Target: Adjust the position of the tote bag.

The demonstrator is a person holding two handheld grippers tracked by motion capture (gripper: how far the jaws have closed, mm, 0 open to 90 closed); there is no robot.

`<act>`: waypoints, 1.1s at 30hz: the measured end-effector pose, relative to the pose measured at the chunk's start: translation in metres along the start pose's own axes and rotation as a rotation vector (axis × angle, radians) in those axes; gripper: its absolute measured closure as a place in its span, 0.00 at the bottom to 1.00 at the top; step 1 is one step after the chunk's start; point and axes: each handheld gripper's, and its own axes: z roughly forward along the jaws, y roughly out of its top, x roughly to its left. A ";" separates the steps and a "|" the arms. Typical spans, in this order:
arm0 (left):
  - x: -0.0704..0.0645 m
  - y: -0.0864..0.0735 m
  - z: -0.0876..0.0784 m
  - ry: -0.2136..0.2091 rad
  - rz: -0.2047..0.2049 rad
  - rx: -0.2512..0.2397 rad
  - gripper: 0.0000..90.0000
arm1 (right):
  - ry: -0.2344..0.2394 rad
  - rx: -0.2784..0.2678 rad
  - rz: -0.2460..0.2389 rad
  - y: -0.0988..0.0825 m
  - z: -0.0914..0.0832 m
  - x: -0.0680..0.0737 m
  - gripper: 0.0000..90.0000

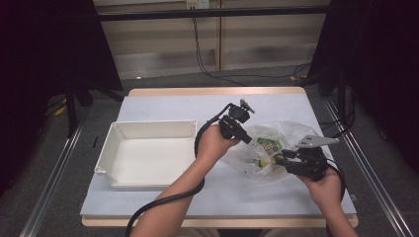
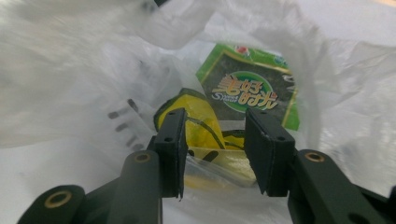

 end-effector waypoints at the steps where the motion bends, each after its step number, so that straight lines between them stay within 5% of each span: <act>1: 0.000 0.000 0.000 0.000 0.000 0.000 1.00 | 0.001 0.006 0.003 -0.001 0.006 -0.001 0.64; 10: 0.007 -0.002 0.001 -0.010 -0.012 0.013 1.00 | 0.036 0.042 -0.008 0.004 0.047 0.000 0.56; 15: 0.013 -0.003 -0.001 -0.006 -0.013 0.013 1.00 | 0.075 0.093 -0.036 0.003 0.061 0.006 0.74; 21: 0.020 -0.001 -0.005 0.027 -0.017 0.036 1.00 | 0.105 0.089 -0.049 -0.004 0.054 0.009 0.97; 33: 0.045 0.009 -0.003 0.081 -0.013 0.078 1.00 | 0.149 0.101 -0.095 -0.026 0.041 0.029 0.98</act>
